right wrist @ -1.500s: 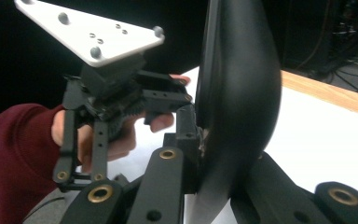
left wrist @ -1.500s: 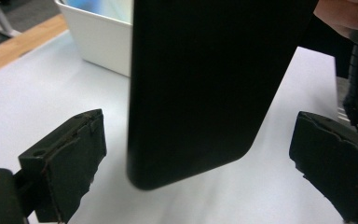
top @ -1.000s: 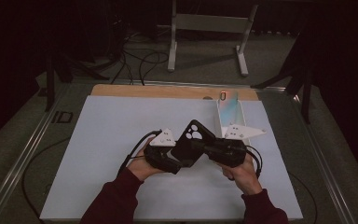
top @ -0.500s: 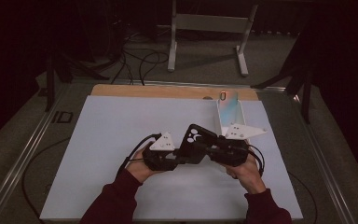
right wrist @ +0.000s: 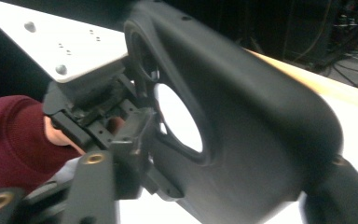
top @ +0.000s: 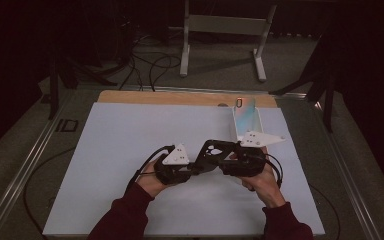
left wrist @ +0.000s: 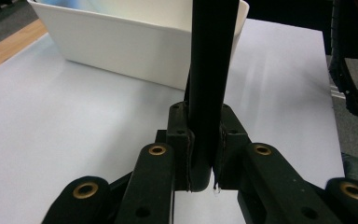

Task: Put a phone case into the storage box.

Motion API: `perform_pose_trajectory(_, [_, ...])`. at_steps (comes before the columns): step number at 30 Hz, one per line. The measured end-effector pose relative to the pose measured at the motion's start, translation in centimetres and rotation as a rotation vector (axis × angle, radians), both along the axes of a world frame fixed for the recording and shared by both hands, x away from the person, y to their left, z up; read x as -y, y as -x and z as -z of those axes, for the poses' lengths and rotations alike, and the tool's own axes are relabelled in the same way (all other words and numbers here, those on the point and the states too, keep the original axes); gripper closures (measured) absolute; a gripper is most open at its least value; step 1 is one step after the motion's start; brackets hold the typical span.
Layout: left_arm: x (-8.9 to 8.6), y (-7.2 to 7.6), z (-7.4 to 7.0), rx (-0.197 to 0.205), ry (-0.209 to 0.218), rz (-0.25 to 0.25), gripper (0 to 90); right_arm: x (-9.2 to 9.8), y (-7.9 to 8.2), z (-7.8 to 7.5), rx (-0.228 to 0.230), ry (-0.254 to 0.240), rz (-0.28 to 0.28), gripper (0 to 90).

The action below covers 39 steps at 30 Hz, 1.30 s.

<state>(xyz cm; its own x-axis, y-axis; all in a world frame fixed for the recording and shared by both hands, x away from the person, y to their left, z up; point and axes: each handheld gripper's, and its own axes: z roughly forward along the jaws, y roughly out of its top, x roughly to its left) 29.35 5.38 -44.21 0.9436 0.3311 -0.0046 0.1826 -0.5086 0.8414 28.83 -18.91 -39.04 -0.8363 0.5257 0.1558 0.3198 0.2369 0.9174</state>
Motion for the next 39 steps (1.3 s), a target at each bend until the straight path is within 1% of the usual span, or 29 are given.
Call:
perform_pose_trajectory(1, [0.0, 0.0, -0.1, 0.003, 0.004, -0.005, 80.1, 0.0, 0.0, 0.0, 0.000, 0.010, 0.018, 33.3])
perform_pose_trajectory(3, [-0.2, 0.0, -0.2, 0.008, 0.006, -0.015, 80.3, 0.1, -0.1, 0.0, -0.004, 0.008, 0.041, 30.2])
perform_pose_trajectory(5, [-0.2, 0.0, -0.2, 0.008, 0.006, -0.015, 80.4, 0.2, -0.1, 0.1, -0.003, 0.008, 0.051, 30.2])
perform_pose_trajectory(6, [-0.5, -0.2, -0.3, 0.012, 0.010, -0.039, 80.4, 0.3, -0.1, 0.1, -0.007, 0.006, 0.067, 26.1])
perform_pose_trajectory(7, [-0.5, -0.2, -0.3, 0.012, 0.010, -0.039, 80.4, 0.4, -0.2, 0.1, 0.001, 0.009, 0.071, 25.1])
perform_pose_trajectory(10, [-0.6, -0.3, -0.4, 0.015, 0.007, -0.060, 80.4, 0.6, -0.2, 0.1, -0.001, 0.005, 0.081, 23.6])
perform_pose_trajectory(15, [-0.6, -0.4, -0.4, 0.017, -0.003, -0.092, 80.3, 0.8, -0.1, 0.0, -0.002, -0.005, 0.105, 16.6])
perform_pose_trajectory(17, [-0.6, -0.4, -0.4, 0.019, -0.005, -0.103, 80.3, 0.9, -0.1, 0.0, 0.002, -0.003, 0.117, 15.1])
perform_pose_trajectory(23, [-0.6, -0.5, -0.4, 0.016, -0.005, -0.131, 80.3, 1.1, -0.1, -0.1, -0.002, -0.027, 0.151, 14.0])
perform_pose_trajectory(27, [-0.5, -0.5, -0.4, 0.009, -0.015, -0.145, 80.3, 1.0, 0.1, -0.3, 0.000, -0.050, 0.172, 13.9])
perform_pose_trajectory(35, [-0.3, -0.5, -0.4, 0.000, -0.009, -0.173, 80.3, 0.7, 0.1, -0.8, 0.011, -0.072, 0.211, 14.0])
perform_pose_trajectory(36, [-0.3, -0.5, -0.4, 0.001, -0.009, -0.179, 80.3, 0.6, 0.1, -0.9, 0.016, -0.077, 0.230, 14.0])
perform_pose_trajectory(39, [-0.2, -0.5, -0.4, 0.002, -0.005, -0.190, 80.3, 0.4, 0.2, -1.1, 0.027, -0.069, 0.252, 14.1])
